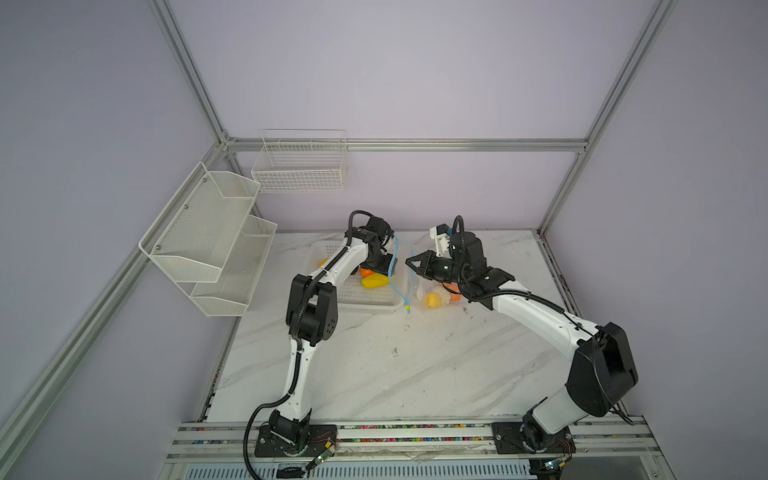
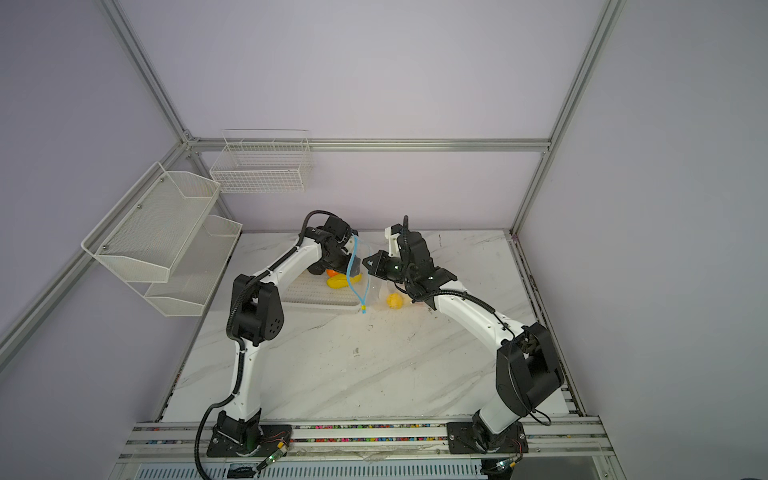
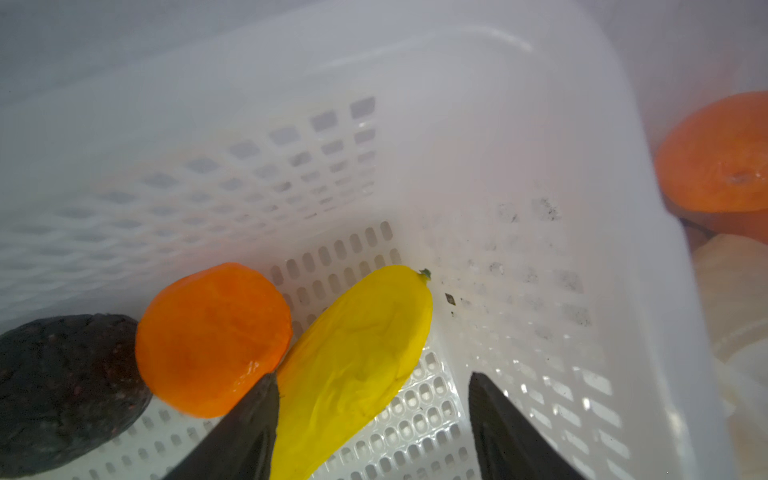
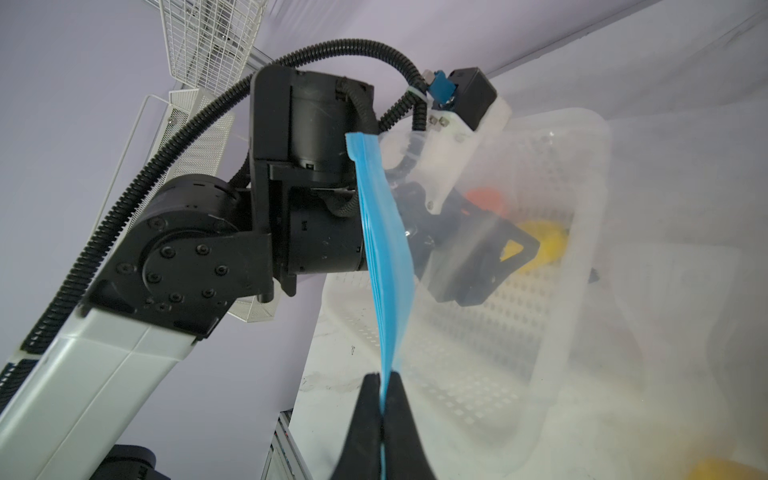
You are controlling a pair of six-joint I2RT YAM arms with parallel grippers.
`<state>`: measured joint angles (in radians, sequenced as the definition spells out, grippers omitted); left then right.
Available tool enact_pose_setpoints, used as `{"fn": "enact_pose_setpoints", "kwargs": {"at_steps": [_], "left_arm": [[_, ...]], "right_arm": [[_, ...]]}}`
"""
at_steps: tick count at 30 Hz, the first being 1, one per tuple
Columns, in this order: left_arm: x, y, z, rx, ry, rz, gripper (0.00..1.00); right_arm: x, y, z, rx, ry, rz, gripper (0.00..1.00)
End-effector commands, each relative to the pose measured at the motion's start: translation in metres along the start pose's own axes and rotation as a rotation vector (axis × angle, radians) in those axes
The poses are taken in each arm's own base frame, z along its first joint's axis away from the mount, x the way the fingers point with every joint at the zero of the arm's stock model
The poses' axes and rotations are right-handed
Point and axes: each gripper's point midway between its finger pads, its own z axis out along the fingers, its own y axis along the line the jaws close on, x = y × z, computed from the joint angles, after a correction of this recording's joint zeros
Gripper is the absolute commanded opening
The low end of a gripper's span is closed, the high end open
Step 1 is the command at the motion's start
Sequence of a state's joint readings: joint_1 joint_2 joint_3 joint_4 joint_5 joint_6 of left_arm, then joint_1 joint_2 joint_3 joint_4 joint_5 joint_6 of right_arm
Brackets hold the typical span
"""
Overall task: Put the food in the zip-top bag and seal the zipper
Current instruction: 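Lower the left gripper around the elongated yellow mango and close it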
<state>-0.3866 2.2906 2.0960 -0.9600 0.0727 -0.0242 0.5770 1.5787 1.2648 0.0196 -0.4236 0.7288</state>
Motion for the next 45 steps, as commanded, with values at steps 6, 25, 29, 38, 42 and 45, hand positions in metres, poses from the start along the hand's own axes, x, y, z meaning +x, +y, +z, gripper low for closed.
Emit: {"fn": "enact_pose_setpoints", "kwargs": {"at_steps": [6, 25, 29, 38, 42, 45], "left_arm": [[0.001, 0.015, 0.010, -0.129, 0.021, 0.049, 0.75], [0.010, 0.017, 0.012, -0.162, 0.045, 0.012, 0.67], [0.011, 0.016, 0.010, -0.159, 0.044, -0.002, 0.61], [0.013, 0.008, 0.002, -0.125, 0.037, -0.024, 0.58], [0.015, 0.008, 0.001, -0.127, 0.040, -0.029, 0.56], [0.018, 0.009, 0.001, -0.139, 0.044, -0.054, 0.50]], "right_arm": [[-0.008, 0.008, -0.007, -0.025, -0.030, -0.014, 0.00], [-0.007, 0.006, -0.009, -0.017, -0.033, -0.009, 0.00], [-0.007, 0.007, -0.009, -0.019, -0.031, -0.009, 0.00], [-0.006, 0.006, -0.009, -0.019, -0.030, -0.009, 0.00], [-0.005, 0.006, -0.008, -0.020, -0.026, -0.009, 0.00], [-0.005, 0.006, -0.009, -0.023, -0.027, -0.010, 0.00]]}}
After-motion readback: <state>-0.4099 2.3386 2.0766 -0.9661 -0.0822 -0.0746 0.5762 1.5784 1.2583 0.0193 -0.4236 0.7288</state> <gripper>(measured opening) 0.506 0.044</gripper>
